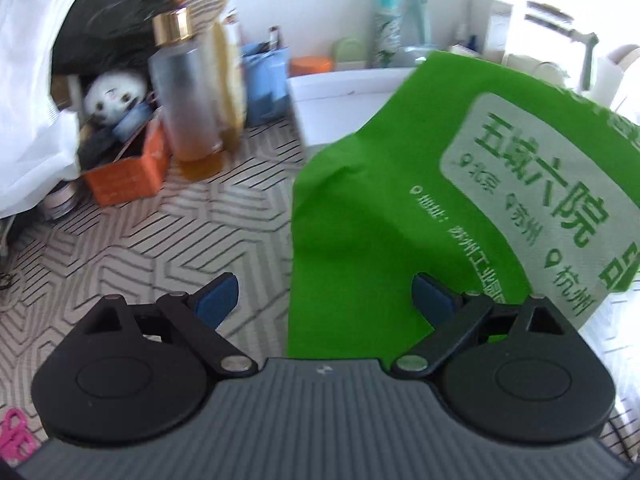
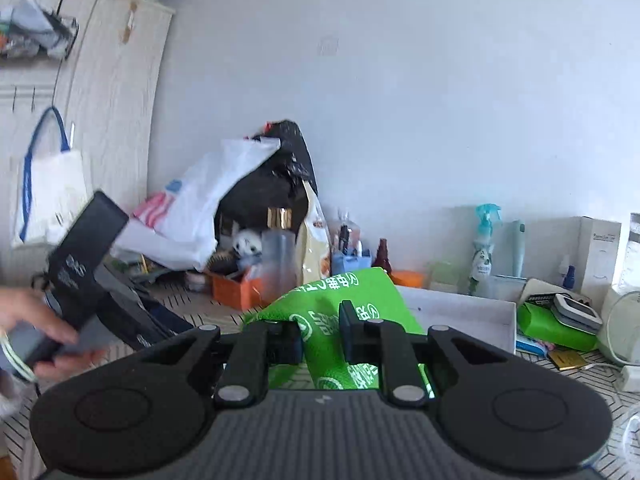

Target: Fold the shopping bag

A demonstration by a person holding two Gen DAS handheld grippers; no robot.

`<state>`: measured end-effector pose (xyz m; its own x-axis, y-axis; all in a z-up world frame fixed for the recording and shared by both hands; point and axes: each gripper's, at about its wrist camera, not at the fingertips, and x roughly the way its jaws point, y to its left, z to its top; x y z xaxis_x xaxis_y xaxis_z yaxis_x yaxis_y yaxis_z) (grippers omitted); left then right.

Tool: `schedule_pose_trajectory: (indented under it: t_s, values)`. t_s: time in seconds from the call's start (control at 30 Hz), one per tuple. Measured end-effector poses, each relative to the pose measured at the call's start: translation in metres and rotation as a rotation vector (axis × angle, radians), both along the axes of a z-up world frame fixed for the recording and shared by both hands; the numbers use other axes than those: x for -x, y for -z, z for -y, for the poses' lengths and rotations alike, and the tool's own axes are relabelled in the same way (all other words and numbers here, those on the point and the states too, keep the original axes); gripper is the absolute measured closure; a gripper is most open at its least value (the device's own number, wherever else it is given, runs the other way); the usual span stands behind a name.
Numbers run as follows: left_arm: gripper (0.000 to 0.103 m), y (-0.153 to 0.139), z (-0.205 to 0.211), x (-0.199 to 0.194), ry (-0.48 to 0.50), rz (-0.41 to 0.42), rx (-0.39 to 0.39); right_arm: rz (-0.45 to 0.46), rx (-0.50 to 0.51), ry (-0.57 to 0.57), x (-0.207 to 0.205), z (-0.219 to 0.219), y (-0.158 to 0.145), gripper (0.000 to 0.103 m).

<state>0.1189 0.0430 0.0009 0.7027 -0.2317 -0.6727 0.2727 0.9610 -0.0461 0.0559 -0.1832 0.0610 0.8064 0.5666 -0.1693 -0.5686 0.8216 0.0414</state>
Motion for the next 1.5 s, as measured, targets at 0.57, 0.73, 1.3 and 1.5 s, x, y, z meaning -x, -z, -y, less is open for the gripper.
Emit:
schedule_pose_trajectory:
  t_s: [0.57,0.73,1.3,1.5]
  values:
    - [0.008,-0.016,0.076,0.035,0.206,0.053,0.088,-0.322,-0.554,-0.13,-0.015,0.092,-0.006,0.086]
    - [0.008,-0.024,0.089,0.04,0.244,0.069,0.116,-0.085,-0.398,0.066,0.017,0.093,-0.028,0.086]
    - [0.008,0.004,-0.008,0.071,-0.012,-0.106,0.164,-0.236,-0.032,-0.188,0.028,-0.036,0.02,0.086]
    - [0.005,-0.031,-0.064,0.089,-0.155,0.028,0.261,-0.253,0.076,-0.248,0.057,-0.058,0.042,0.085]
